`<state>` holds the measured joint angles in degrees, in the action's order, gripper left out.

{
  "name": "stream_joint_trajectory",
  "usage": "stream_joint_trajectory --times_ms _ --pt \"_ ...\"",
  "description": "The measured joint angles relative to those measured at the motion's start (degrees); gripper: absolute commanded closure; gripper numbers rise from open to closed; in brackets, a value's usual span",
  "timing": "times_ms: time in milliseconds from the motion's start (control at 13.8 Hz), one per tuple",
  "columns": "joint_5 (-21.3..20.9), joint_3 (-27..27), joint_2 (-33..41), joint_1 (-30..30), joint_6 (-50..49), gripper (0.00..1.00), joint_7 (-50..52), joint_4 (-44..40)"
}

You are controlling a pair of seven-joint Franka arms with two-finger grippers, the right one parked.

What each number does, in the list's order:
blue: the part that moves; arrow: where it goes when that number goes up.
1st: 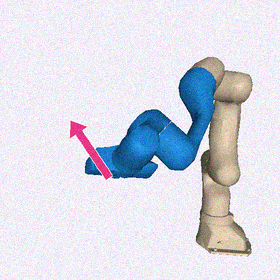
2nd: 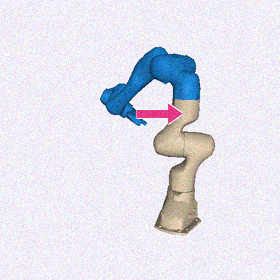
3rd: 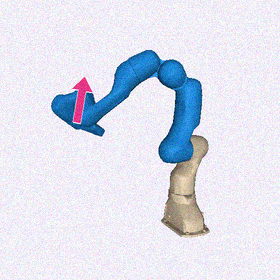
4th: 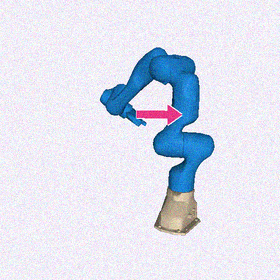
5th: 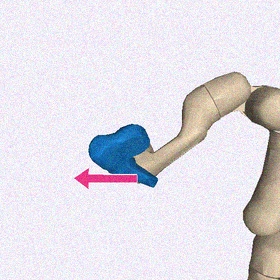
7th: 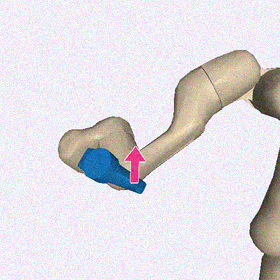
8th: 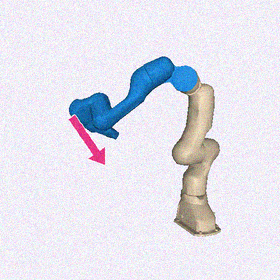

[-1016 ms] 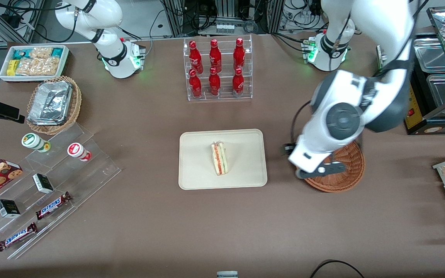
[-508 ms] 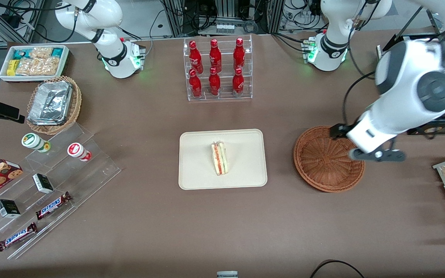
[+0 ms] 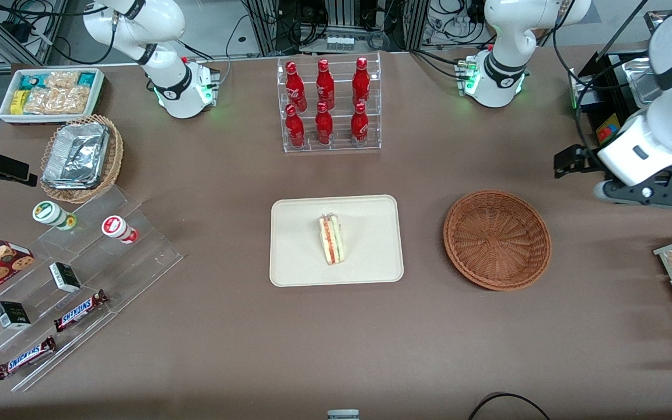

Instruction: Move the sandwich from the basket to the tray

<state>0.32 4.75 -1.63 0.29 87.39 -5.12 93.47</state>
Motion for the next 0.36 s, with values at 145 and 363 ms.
stream_joint_trajectory --times_ms 145,363 --pt "0.0 0.0 0.8 -0.4 -0.4 0.0 -0.4 0.0" --pt "0.0 0.0 1.8 -0.5 -1.6 0.0 -0.4 -0.9"
